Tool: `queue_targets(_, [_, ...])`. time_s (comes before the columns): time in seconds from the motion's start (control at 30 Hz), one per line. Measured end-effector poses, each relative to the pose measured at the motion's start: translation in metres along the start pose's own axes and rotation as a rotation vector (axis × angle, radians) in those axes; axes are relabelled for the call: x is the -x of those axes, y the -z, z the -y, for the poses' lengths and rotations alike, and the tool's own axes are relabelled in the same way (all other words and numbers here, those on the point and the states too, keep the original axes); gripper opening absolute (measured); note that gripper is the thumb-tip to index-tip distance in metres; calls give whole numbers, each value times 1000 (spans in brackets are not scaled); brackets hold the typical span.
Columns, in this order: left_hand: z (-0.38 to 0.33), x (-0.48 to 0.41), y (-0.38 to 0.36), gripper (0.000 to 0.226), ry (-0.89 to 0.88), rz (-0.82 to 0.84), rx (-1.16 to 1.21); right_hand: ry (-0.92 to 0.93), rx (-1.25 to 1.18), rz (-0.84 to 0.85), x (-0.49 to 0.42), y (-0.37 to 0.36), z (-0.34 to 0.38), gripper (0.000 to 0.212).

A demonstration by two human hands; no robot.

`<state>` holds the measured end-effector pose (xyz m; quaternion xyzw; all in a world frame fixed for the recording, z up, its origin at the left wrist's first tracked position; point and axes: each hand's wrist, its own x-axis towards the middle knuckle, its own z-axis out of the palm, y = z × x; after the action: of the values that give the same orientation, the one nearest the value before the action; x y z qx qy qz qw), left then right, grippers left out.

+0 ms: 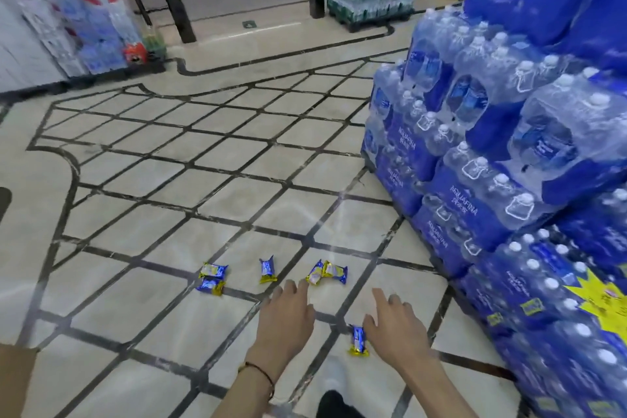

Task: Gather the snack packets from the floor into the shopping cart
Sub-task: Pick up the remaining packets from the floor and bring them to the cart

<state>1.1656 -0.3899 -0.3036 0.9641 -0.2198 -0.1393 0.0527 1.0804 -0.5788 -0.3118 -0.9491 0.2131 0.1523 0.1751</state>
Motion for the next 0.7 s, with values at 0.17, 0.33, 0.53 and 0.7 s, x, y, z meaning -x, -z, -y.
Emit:
queue_targets(0.17, [19,-88,-16,33,-47,77,-65,-95,-42,42,-91,-15,-4,44])
queue_targets(0.33, [30,-175,-25,33,-103,175,-55,-168,-62,75,-169,-22,-9,42])
queue_targets(0.53, [39,-259,-51,29,-168,254,-107,-265,-80,83,-235,-45,-24,40])
queue_targets(0.7, [62,-330,-119,22,-237,318,-101,-341,-60,123,-280,-106,-41,46])
